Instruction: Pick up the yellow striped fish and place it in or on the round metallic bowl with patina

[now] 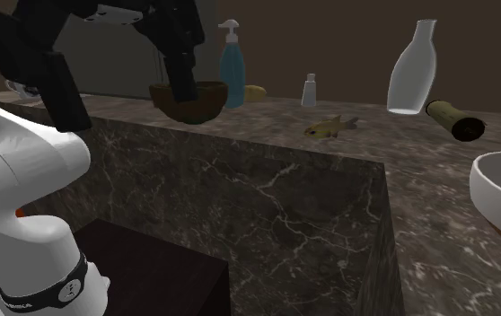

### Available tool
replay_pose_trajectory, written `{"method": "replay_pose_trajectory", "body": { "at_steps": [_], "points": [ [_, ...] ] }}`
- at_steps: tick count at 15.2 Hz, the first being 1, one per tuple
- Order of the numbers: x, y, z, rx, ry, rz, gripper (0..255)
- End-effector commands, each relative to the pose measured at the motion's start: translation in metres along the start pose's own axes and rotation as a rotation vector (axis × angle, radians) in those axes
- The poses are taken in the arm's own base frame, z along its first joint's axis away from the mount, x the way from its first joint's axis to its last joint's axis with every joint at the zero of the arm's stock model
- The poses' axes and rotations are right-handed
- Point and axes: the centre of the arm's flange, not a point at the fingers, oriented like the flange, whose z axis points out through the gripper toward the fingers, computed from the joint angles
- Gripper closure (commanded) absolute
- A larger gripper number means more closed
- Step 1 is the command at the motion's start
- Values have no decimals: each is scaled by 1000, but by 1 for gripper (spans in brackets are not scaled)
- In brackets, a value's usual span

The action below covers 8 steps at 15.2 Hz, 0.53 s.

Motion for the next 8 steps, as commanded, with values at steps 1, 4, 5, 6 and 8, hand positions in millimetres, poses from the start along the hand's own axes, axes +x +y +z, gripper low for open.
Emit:
{"method": "replay_pose_trajectory", "body": {
  "at_steps": [1,4,5,6,8],
  "points": [
    [0,0,0,0,0,0,0],
    [22,-33,8,5,-14,-69,0],
    [29,-44,10,7,-18,-91,0],
    [36,-55,13,9,-23,-114,0],
    [48,-78,18,13,-32,-160,0]
  ]
}}
